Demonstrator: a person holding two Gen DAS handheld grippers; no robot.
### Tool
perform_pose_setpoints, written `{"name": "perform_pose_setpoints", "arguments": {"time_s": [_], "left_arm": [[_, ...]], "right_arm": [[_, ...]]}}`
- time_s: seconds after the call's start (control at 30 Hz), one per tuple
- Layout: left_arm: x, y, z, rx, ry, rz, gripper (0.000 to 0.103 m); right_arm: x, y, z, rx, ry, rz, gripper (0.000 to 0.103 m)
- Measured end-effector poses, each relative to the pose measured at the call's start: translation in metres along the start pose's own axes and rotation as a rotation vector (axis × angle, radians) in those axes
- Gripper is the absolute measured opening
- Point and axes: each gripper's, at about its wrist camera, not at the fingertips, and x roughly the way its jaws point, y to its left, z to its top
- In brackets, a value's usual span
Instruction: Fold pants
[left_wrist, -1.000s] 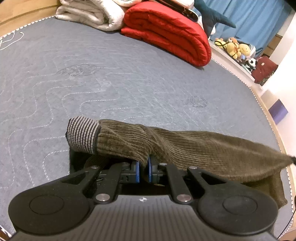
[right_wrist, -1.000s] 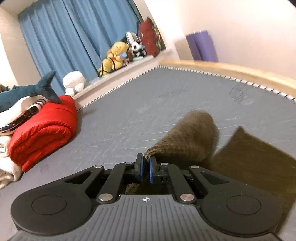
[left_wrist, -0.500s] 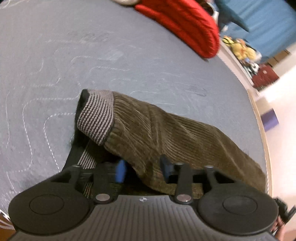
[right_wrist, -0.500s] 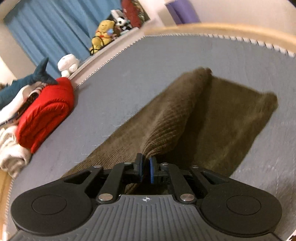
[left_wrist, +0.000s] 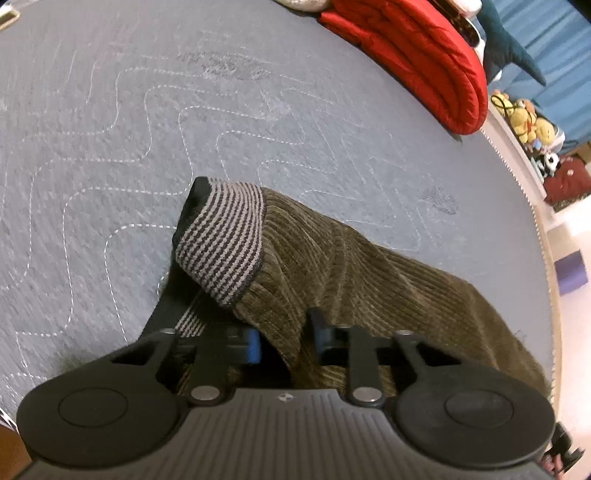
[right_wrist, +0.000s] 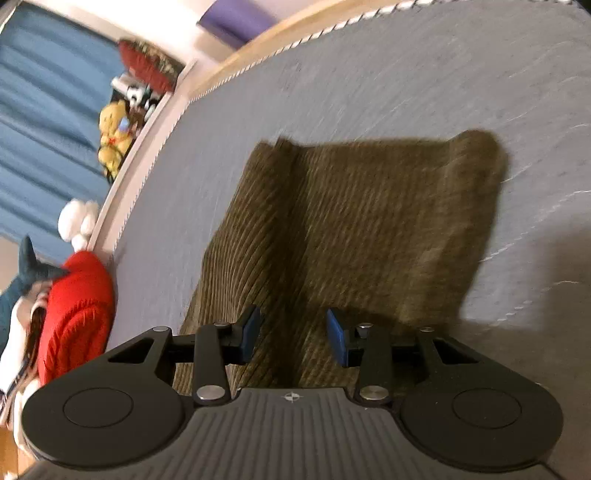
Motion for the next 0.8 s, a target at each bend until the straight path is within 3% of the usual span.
{"name": "perform_pose_setpoints", "arguments": {"time_s": [0.17, 0.23, 0.3, 0.47, 0.7, 0.73, 0.77, 0.8], "left_arm": [[-0.029, 0.001, -0.004, 0.022, -0.138, 0.016, 0.01], [-0.048, 0.002, -0.007, 0.019, -0.242, 0.098, 0.01], [-0.055, -0.003, -0.008, 0.068, -0.288, 0.185, 0.011], [-0.03, 0.006, -0.004, 0.085, -0.145, 0.178, 0.012], [-0.026, 0.004, -0.004, 0.113, -0.145, 0.165, 0.012], [-0.024, 0.002, -0.004, 0.124, -0.15, 0.165, 0.012], [-0.024, -0.001, -0.004, 0.139, -0.16, 0.161, 0.012], [-0.029, -0.005, -0.006, 0.157, -0.173, 0.15, 0.012]], "right_arm": [[0.014, 0.01, 0.001, -0.035, 0.002, -0.009, 0.043], [0.016, 0.012, 0.0, -0.038, -0.007, -0.01, 0.043], [0.016, 0.016, -0.001, -0.045, -0.02, -0.011, 0.043], [0.021, 0.019, -0.001, -0.035, -0.042, -0.003, 0.043], [0.033, 0.023, -0.008, -0.02, -0.012, 0.023, 0.043], [0.036, 0.025, -0.009, -0.024, 0.004, 0.045, 0.038], [0.039, 0.029, -0.009, -0.037, 0.013, 0.059, 0.02], [0.037, 0.033, -0.008, -0.061, 0.0, 0.059, 0.01]]}}
